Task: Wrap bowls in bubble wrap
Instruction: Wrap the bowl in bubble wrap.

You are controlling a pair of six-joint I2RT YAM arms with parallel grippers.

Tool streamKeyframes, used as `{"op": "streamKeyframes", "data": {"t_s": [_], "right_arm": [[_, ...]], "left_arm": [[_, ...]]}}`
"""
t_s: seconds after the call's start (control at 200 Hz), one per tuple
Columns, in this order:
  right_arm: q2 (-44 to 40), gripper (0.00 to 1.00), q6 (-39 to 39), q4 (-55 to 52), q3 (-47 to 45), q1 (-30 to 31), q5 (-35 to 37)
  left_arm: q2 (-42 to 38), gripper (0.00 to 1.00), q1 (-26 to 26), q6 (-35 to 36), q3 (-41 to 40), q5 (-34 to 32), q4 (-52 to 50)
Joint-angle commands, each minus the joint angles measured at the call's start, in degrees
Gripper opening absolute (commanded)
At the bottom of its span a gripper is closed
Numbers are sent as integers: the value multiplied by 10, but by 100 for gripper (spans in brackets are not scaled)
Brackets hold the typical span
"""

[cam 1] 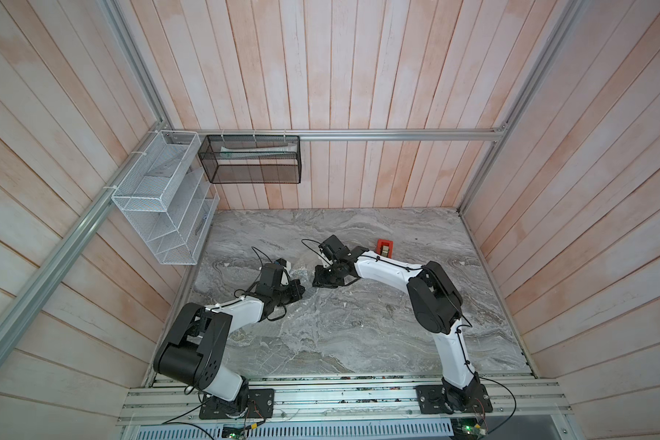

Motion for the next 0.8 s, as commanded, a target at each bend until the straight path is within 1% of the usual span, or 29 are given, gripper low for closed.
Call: {"op": "streamKeyframes", "data": {"t_s": [0.0,0.065,0.11,0.15,0.2,0.325,0.51,0.665,0.75,0.795], "right_arm": [[-53,42,15,59,-36,-12,-45],[-62,51,23,75,-51,-15,-60],[-66,53,23,79,-55,-16,-66],[-67,58,23,85,-58,-16,-71],[-64,59,27,96,-64,-17,-82],[-50,60,28,102,-59,-17,-91],[-20,61,16,69,-28,-14,-60],[10,60,5,53,-1,-10,-53],[25,58,4,53,10,-8,-54],[35,54,2,49,17,-7,-55]], "left_arm": [[18,2,-5,6,8,-2,-25],[20,2,-6,6,14,-7,-34],[20,2,-6,6,18,-10,-39],[19,2,-7,7,22,-12,-43],[19,2,-8,8,27,-11,-44],[21,2,-13,8,38,-14,-52],[25,2,-24,7,49,-19,-56],[31,2,-28,6,54,-18,-55],[34,2,-30,6,55,-18,-53],[36,2,-31,6,57,-17,-53]]}}
